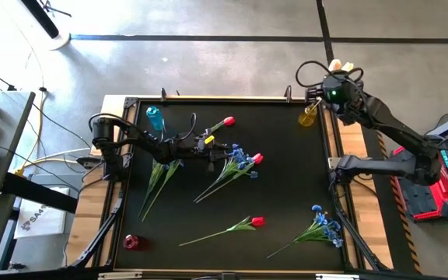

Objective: Sort flowers into vase by color
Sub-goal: Put the top yellow flower into the yellow vase

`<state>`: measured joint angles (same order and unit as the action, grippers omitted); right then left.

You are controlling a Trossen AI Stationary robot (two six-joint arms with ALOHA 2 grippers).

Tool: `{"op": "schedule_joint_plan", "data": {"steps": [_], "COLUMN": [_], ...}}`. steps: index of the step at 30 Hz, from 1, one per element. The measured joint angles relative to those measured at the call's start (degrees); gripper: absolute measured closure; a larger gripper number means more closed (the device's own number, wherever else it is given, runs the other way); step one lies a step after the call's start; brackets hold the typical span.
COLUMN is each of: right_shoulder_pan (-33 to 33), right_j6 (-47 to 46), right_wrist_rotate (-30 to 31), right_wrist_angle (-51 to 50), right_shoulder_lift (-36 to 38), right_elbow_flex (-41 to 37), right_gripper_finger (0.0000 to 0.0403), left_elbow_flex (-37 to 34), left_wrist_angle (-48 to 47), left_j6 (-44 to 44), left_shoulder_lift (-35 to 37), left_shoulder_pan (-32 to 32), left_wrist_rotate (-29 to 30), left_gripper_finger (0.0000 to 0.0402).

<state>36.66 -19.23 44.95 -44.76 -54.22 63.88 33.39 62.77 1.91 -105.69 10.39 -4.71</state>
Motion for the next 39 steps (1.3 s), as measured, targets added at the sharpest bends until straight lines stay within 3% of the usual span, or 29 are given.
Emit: {"op": "schedule_joint_plan", "data": {"steps": [16, 28, 34, 39], "right_shoulder_pan": [3.2, 4.2, 4.2, 4.2], "right_j6": [-4.3, -7.7, -9.3, -9.4], "right_wrist_rotate": [-7.0, -7.8, -8.0, -7.4], "right_wrist_angle": [-5.4, -7.9, -9.9, -9.9], "right_shoulder_lift": [-0.1, -3.0, -6.9, -7.6], "right_elbow_flex": [0.0, 0.0, 0.0, 0.0], "right_gripper_finger": [0.0403, 0.0401, 0.0372, 0.0315], "left_elbow_flex": [0.0, 0.0, 0.0, 0.0], "left_wrist_angle": [0.0, 0.2, 0.1, 0.0], "left_j6": [-1.1, -1.2, -1.1, -1.1], "left_shoulder_lift": [0.0, 0.0, 0.0, 0.0], "left_shoulder_pan": [0.1, 0.2, 0.1, 0.2], "left_wrist_rotate": [1.0, 1.4, 1.4, 1.8], "left_gripper_finger": [0.0269, 0.0269, 0.0269, 0.0269]}}
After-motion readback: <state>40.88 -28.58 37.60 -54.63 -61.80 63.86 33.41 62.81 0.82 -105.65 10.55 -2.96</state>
